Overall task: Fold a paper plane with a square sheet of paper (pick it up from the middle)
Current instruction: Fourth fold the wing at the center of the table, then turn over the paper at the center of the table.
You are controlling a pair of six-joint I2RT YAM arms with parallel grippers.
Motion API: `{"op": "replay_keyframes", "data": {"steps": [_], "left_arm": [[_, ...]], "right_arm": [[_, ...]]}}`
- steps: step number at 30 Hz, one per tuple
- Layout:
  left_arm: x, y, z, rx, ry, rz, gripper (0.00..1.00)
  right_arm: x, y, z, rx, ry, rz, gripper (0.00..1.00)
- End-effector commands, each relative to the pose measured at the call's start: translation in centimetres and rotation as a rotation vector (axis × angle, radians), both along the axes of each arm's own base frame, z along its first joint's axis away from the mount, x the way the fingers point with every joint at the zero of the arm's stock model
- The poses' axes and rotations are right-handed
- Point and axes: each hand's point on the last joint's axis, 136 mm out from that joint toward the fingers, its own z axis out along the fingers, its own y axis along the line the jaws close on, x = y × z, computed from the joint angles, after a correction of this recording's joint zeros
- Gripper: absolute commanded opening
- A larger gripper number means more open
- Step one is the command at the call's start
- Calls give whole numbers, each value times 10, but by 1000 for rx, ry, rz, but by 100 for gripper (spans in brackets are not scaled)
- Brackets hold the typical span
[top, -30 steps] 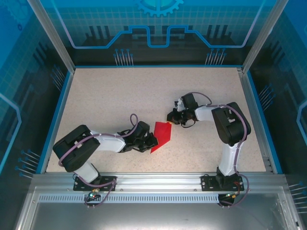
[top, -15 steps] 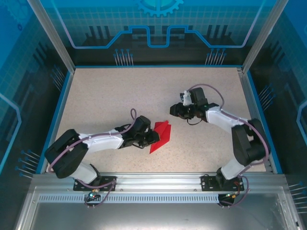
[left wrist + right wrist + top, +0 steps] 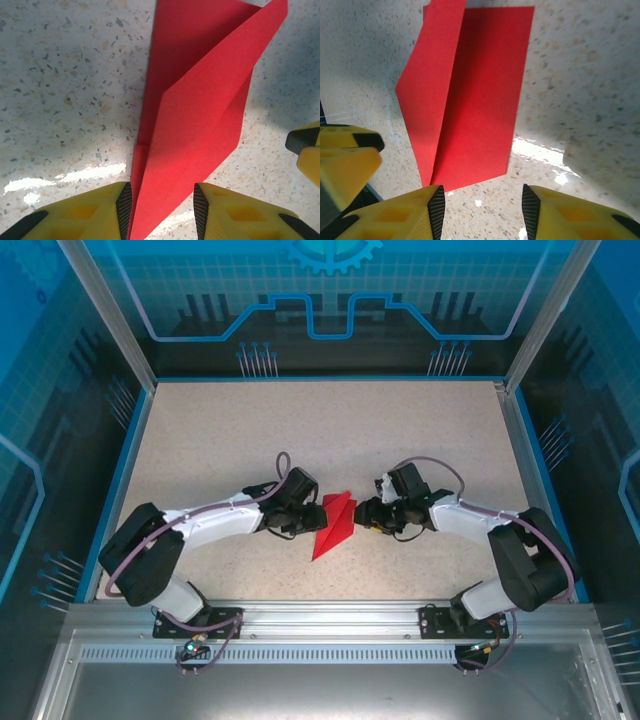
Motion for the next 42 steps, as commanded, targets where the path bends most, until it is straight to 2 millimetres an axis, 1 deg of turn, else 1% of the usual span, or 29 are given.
{"op": "replay_keyframes", "data": {"steps": [1, 4, 7, 14, 25, 27, 29, 34, 39, 42], "left_arm": [[2, -1, -1, 38, 15, -41, 41], [4, -2, -5, 51, 24, -45, 40], [4, -3, -10, 63, 39, -51, 39], [4, -7, -17, 58, 61, -63, 36], [3, -10, -26, 61, 81, -68, 33], [3, -10, -27, 63, 84, -68, 33], [2, -10, -29, 64, 91, -67, 32], [2, -10, -34, 74, 104, -68, 30], [0, -8, -37, 79, 113, -66, 29], [-1, -6, -38, 86, 114, -63, 28]], "right_arm": [[-1, 12, -3, 33, 25, -5, 46], [-2, 16, -8, 31, 46, -5, 46], [-3, 19, -13, 33, 69, -8, 43], [-6, 25, -18, 49, 85, 5, 41], [-8, 24, -31, 25, 120, -1, 40], [-9, 26, -31, 38, 123, 1, 40], [-6, 29, -28, 60, 115, 2, 37], [-3, 33, -26, 79, 119, -4, 36], [-1, 34, -27, 84, 118, -13, 36], [2, 36, -22, 100, 100, -14, 38]]}}
